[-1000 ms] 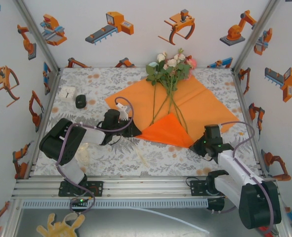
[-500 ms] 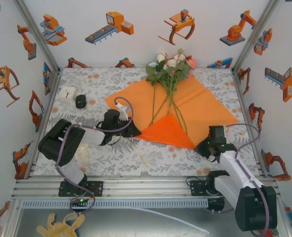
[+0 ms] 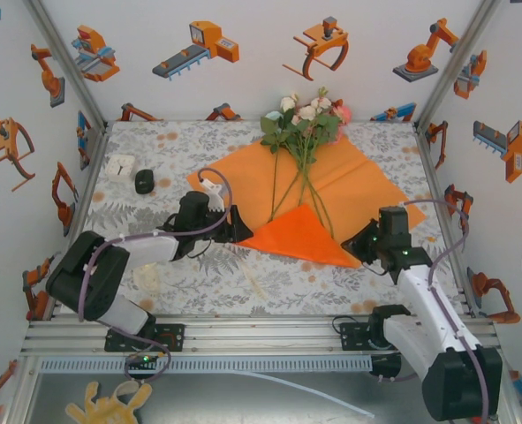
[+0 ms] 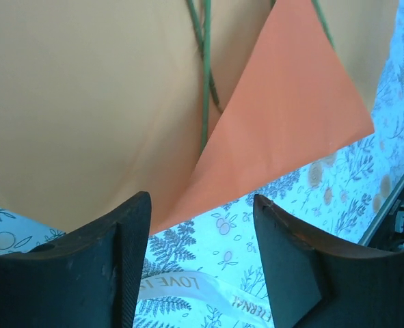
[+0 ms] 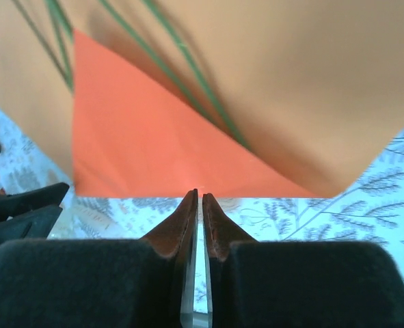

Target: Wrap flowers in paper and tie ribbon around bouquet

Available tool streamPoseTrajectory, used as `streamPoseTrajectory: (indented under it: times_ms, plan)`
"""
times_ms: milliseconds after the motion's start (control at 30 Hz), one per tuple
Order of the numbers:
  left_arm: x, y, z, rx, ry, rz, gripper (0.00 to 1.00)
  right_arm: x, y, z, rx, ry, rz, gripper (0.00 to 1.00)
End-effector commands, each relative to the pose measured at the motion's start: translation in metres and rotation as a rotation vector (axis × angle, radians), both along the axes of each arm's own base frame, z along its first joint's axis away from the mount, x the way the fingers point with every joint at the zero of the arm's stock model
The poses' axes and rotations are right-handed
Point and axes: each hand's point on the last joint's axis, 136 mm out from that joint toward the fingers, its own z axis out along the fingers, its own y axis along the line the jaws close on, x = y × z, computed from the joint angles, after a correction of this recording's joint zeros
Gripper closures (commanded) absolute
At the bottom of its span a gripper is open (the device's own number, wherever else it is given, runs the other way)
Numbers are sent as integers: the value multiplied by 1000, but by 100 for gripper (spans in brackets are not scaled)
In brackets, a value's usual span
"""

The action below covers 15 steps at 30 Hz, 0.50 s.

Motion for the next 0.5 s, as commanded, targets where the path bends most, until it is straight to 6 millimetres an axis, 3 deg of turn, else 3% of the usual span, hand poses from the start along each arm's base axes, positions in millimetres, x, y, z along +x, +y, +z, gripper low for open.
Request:
streamPoseTrajectory:
  times_ms: [0, 67, 233, 367, 467]
  plan:
    - [9, 14, 29, 55, -59, 65, 36, 10, 28, 29, 39, -80, 72, 86]
    - [16, 27, 43, 93, -81, 131, 34, 13, 51, 35, 47, -105, 119, 86]
    - [60, 91, 64, 251, -71, 407, 30, 25, 109, 35, 40, -115, 250, 86]
    - [117, 159, 61, 329, 10, 683, 29, 38, 144, 27, -8, -99, 331, 85]
    - [159, 194, 48, 385, 54, 815, 29, 46, 161, 20, 3, -90, 362, 84]
